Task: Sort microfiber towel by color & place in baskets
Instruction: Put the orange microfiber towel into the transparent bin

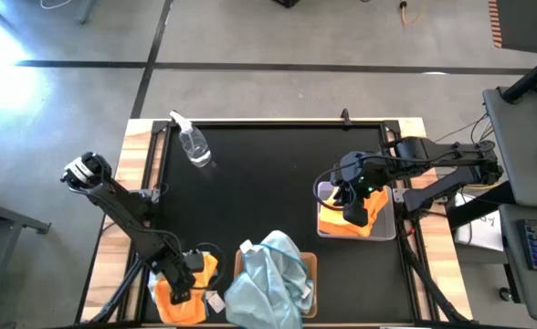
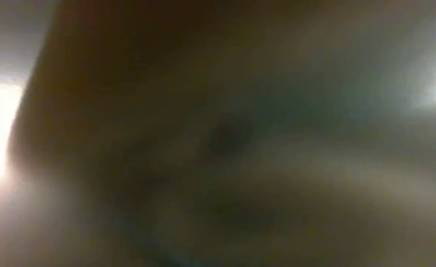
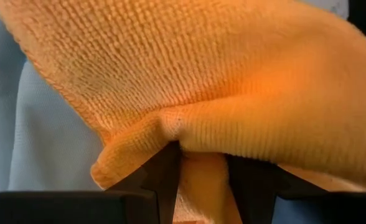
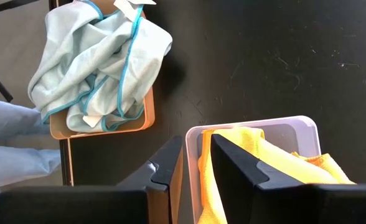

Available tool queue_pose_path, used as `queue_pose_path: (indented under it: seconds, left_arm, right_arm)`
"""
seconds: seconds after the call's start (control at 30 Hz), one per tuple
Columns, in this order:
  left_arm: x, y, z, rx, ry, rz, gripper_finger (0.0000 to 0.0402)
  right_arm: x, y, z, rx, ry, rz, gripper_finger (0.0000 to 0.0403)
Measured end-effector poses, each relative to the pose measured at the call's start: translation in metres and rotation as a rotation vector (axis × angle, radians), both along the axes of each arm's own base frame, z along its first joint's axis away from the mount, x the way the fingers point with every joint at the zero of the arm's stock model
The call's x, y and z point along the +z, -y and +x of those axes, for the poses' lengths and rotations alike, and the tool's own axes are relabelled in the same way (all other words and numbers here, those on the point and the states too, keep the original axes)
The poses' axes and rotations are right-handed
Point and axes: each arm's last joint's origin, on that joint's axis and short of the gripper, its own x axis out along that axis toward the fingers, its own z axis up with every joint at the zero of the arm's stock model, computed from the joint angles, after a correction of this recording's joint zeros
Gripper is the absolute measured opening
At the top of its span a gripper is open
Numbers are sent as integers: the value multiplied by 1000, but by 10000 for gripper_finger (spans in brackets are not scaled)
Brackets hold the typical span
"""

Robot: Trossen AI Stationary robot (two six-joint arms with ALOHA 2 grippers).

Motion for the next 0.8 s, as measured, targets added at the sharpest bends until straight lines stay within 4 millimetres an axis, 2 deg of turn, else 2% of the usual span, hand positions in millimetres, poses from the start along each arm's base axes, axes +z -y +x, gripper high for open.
queue_pose_path:
  seconds: [0.2, 0.53, 0.63, 0.8]
  left_arm:
    - [-8, -3, -2, 34, -4, -14, 116]
    - [-7, -2, -2, 50, -9, -17, 112]
    - [-7, -2, -2, 56, -12, -17, 96]
    - [-7, -2, -2, 59, -13, -18, 44]
  right_arm:
    - [0, 0, 0, 0, 0, 0, 86]
    - [0, 0, 0, -1, 4, 0, 77]
    - [0, 0, 0, 1, 5, -1, 75]
    - [0, 0, 1, 2, 8, -1, 80]
